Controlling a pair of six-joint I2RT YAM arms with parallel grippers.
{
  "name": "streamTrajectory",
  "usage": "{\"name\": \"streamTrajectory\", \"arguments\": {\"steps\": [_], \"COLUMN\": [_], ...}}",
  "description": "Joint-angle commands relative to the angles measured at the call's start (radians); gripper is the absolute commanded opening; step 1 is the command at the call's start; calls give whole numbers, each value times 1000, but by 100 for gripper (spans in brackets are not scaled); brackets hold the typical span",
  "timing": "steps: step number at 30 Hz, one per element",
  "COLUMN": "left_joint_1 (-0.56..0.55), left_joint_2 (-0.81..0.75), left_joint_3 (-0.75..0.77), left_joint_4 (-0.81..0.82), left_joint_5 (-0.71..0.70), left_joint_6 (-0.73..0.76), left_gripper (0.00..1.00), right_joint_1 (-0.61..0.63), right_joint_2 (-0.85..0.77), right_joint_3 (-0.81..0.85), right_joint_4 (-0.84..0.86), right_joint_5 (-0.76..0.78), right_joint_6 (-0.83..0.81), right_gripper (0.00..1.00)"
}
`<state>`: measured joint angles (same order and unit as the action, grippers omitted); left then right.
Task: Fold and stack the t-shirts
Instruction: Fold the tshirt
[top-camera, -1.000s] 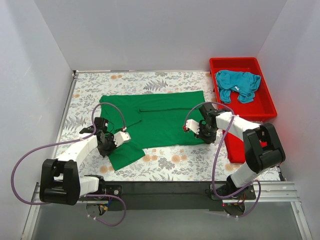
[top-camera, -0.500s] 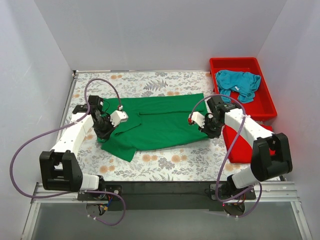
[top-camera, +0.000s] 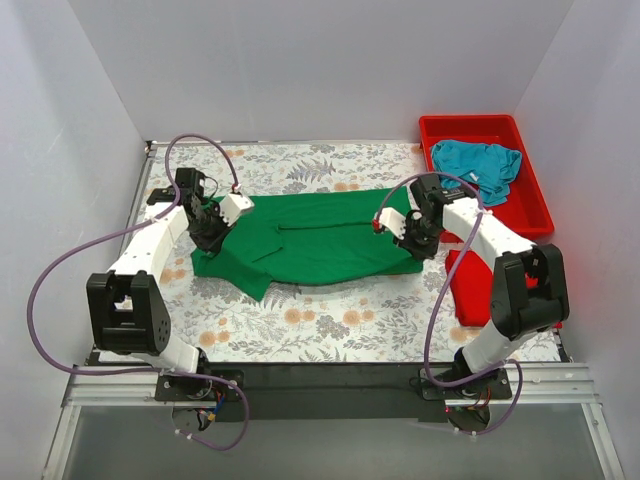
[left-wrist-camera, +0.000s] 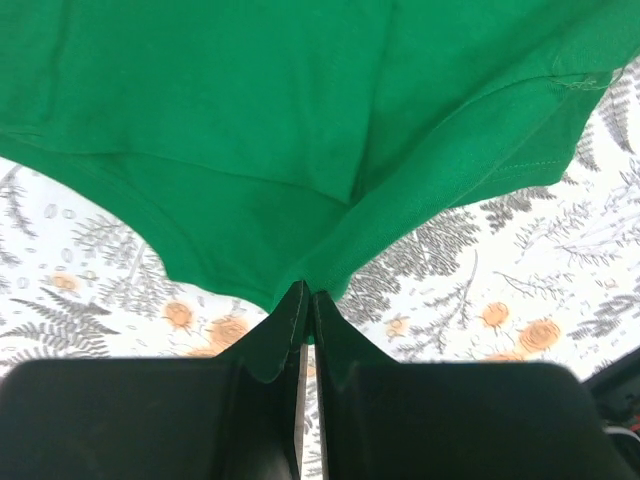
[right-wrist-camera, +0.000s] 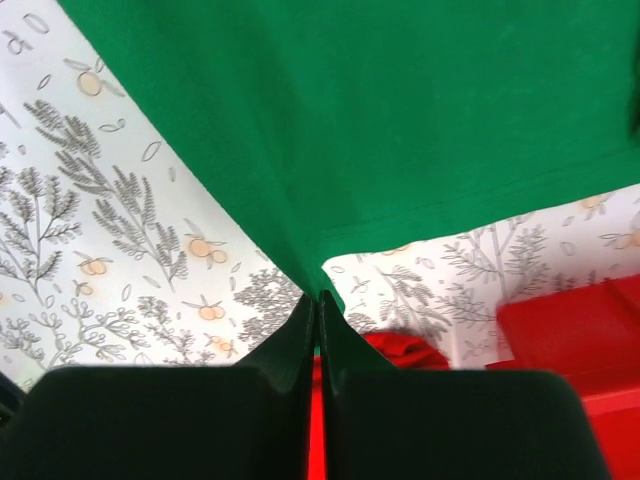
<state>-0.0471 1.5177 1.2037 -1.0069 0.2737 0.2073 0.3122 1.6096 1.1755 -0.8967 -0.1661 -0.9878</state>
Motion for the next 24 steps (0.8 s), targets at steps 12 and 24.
{"name": "streamTrajectory", "arguments": {"steps": [12, 24], "left_joint_1": [36, 44], "left_joint_2": [91, 206], "left_joint_3": [151, 240], "left_joint_4": [76, 125], "left_joint_5": [15, 12], "left_joint_6": [-14, -29], "left_gripper": [0, 0], "right_joint_1": [-38, -45], "right_joint_2": [130, 280], "right_joint_3": [208, 375], "right_joint_4": [-47, -50], "right_joint_5": [14, 40], "right_joint_6": [-109, -160], "right_gripper": [1, 1]}}
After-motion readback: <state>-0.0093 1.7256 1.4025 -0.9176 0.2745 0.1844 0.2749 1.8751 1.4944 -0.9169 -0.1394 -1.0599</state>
